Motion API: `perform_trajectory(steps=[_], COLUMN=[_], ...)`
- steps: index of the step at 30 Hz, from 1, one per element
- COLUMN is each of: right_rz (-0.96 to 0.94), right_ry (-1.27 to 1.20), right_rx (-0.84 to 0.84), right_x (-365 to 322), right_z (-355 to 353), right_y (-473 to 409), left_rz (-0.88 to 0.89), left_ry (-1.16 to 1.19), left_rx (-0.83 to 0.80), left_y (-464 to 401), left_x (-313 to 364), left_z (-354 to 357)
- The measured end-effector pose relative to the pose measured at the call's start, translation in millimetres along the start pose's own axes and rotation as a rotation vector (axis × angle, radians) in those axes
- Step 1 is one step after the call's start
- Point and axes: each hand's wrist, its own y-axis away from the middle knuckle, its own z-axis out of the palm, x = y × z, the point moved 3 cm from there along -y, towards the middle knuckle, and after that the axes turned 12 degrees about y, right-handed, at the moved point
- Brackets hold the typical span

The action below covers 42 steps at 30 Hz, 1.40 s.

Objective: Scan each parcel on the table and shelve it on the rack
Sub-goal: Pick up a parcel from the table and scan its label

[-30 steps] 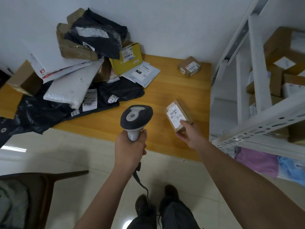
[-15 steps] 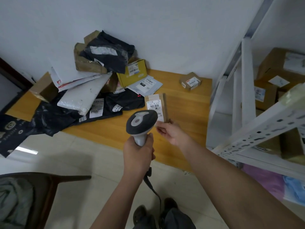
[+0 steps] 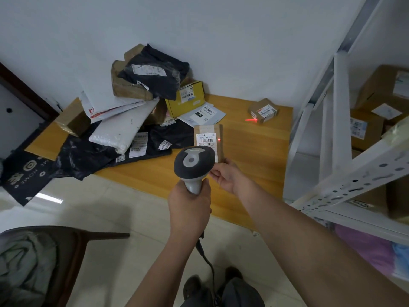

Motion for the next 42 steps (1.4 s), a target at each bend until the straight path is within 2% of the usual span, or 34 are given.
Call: perform_trajectory(steps=[14, 26, 35, 42], right_rz=[0.034, -0.005, -0.035, -0.076], right_ry=[0.047, 0.009, 0.026, 0.137], right_rx=[-0.084, -0.055, -0.025, 0.089], right_x=[12.1, 22.8, 52.3, 78.2], right_z=[1.6, -5.6, -12.5, -70.9], right_y=[-7.0, 28.3, 89.9, 180.1], left_rz=[-0.018, -0.017, 0.033, 0.117], left_ry=[0.006, -0.018, 0.023, 0.092], left_rx=[0.081, 0.066, 0.012, -0.190], left_y=[17.5, 59.1, 126.8, 191.7], left_x=[0.1, 0.5, -9.3, -20.3], left_z=[-3.5, -12.5, -41.5, -33.3])
